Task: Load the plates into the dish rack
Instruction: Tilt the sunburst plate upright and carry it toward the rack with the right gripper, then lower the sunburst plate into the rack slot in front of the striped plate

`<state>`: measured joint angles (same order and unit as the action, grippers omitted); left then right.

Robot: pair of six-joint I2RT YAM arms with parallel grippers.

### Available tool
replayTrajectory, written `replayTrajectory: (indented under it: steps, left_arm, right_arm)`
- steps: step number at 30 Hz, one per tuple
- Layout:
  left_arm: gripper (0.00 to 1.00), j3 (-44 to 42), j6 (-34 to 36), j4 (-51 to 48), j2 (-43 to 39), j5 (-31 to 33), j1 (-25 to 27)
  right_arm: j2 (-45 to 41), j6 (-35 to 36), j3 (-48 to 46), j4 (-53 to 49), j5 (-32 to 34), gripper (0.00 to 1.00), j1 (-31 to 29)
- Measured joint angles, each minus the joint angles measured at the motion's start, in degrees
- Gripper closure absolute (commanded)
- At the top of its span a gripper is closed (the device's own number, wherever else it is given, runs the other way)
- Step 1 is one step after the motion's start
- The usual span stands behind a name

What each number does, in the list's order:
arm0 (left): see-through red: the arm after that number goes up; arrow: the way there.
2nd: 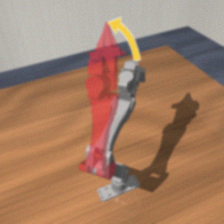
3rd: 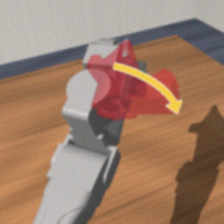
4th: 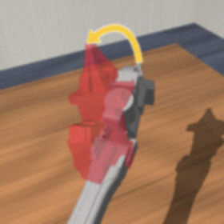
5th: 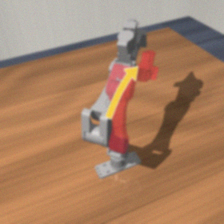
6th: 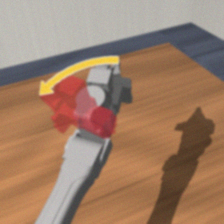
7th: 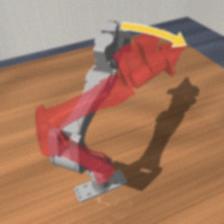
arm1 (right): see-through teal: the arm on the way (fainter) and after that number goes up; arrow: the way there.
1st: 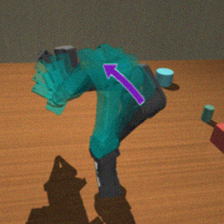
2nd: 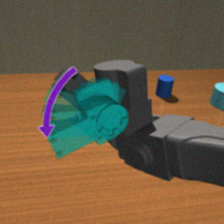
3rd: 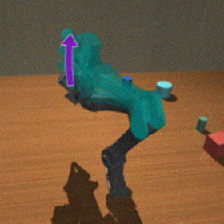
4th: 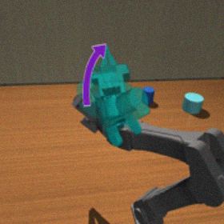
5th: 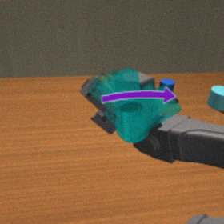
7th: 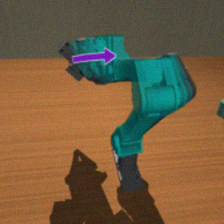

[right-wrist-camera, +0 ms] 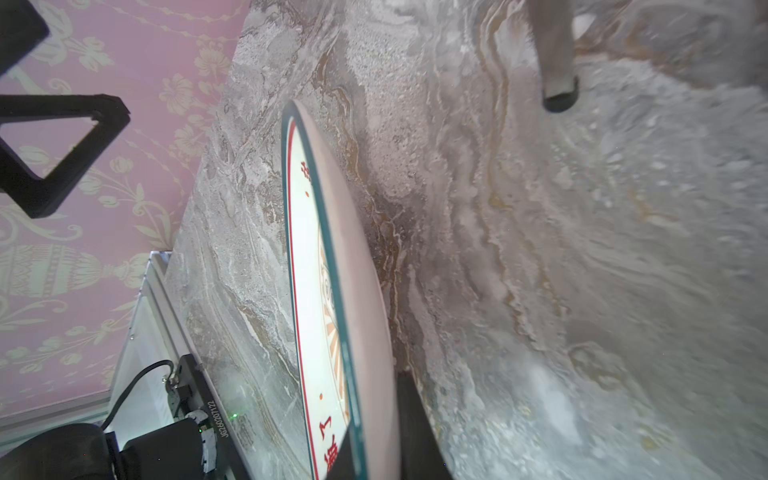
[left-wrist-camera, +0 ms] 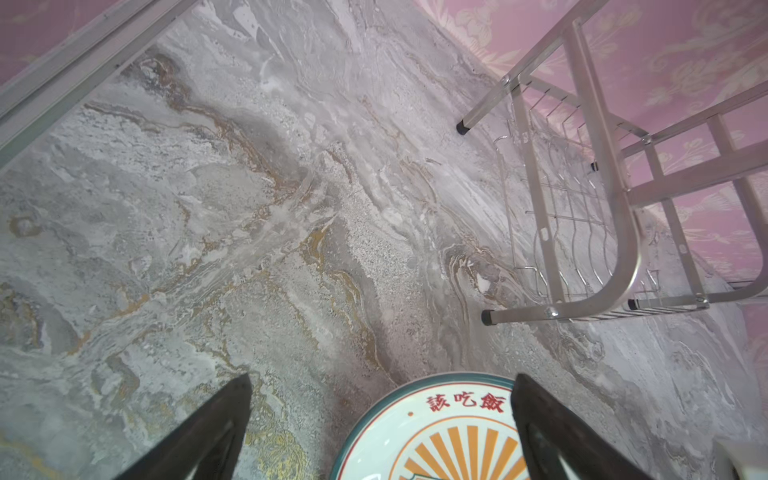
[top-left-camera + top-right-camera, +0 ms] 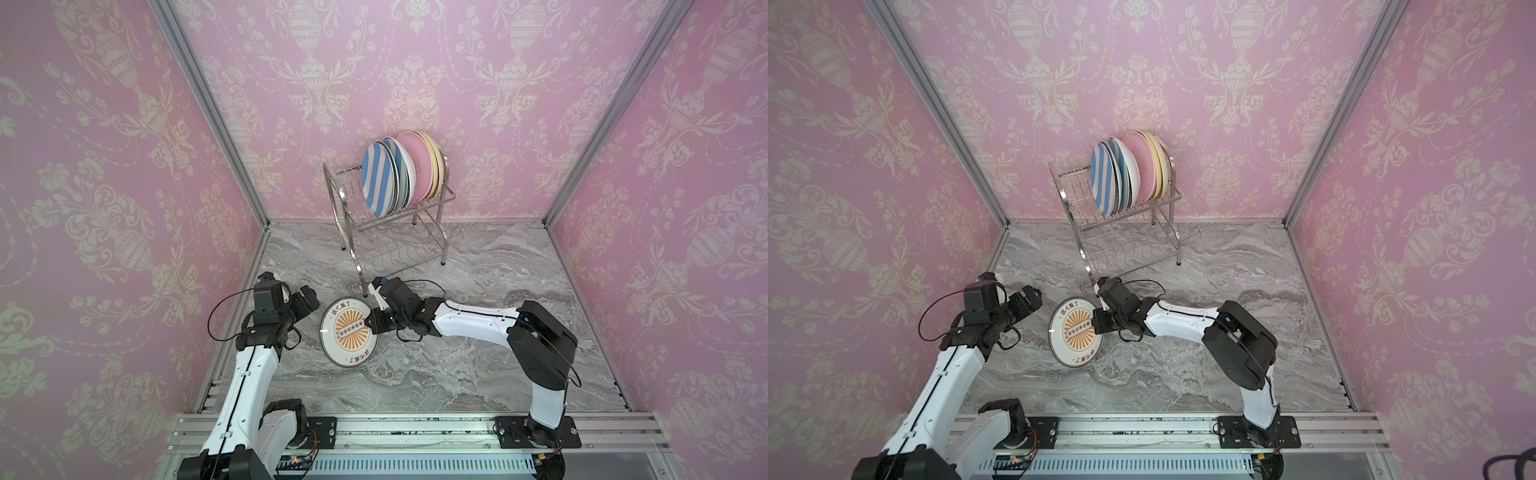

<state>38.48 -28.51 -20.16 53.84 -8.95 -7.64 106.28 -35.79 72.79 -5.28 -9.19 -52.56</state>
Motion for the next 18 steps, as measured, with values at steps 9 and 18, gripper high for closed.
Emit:
replayTrajectory:
  steps: [9,18]
  left_arm:
    - [0.01,1.2,0.2,2.6,3.3,-2.6,0.1]
    - [0.01,3.4,0.6,6.7,4.6,-7.2,4.2]
  right_arm:
    - [-13.0,10.2,6.4,-19.3,15.3,1.00,0.4]
    - [-19.8,17.6,22.3,-36.8,31.8,1.00,0.9]
